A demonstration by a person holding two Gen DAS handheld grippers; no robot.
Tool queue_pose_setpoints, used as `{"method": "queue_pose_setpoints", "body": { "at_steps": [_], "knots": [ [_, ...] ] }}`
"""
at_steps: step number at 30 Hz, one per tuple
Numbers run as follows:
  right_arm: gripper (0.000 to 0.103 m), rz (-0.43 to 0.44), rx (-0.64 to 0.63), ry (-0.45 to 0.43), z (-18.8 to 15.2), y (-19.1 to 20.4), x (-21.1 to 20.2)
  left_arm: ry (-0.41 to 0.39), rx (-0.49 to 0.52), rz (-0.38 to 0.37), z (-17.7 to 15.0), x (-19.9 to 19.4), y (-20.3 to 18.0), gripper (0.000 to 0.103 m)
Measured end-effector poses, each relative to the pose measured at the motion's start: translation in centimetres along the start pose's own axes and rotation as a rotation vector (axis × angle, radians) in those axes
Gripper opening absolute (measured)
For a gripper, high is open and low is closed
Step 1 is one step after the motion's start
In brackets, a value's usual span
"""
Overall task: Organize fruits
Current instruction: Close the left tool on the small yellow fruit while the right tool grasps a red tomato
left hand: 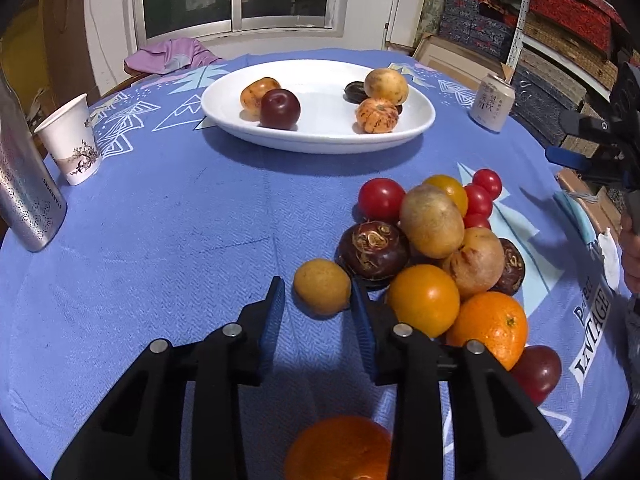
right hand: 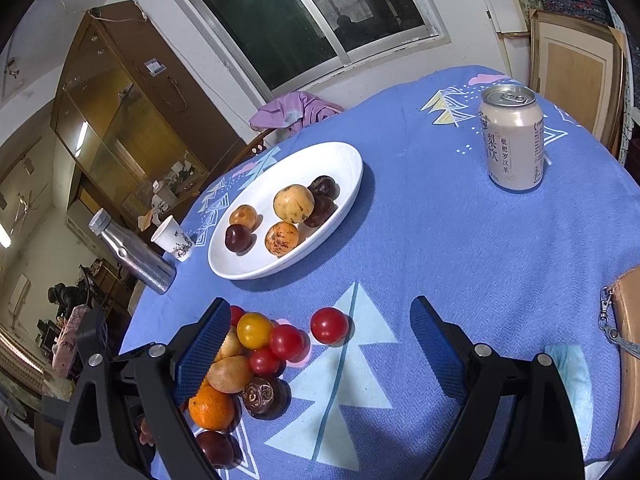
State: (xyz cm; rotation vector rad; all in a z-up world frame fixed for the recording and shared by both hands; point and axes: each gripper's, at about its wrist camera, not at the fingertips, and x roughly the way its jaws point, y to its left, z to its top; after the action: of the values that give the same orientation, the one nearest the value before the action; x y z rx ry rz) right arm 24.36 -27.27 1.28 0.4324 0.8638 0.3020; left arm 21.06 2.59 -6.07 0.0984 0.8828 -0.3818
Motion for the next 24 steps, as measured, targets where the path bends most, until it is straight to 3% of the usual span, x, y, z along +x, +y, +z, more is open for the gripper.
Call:
{"method": "queue_pose_setpoints", "body": {
  "at_steps": [5,10,12,17,24],
  "knots": [
    [0.092,-0.006,-0.001,0.006,-0.1,-0.1,0.2,-0.020,0.008,0.057,0.1,-0.6,0.0,0.028],
    [0.092,-0.020,-0.055,0.051,-0.3,0.5,0.8,-0.025,-0.122,0.092,0.1,-1.2,3.6,0.028],
    [0.087,-0.031,-0.079,0.077,-0.5,0.6,1.4,-0.023,-0.148,0.136,0.0,-1.1,4.5,0.028],
    [0.053,-0.018,-0.072,0.156,-1.1,-0.1,3.5,-0.025,-0.151,0.144,-0.1,-1.0,4.7,0.028],
    [0.049,-0.024,-0.067,0.186,-1.6,0.1,5.7,-0.022,-0.155,0.140,-0.1,-0.9,4.6,0.028]
  ]
}}
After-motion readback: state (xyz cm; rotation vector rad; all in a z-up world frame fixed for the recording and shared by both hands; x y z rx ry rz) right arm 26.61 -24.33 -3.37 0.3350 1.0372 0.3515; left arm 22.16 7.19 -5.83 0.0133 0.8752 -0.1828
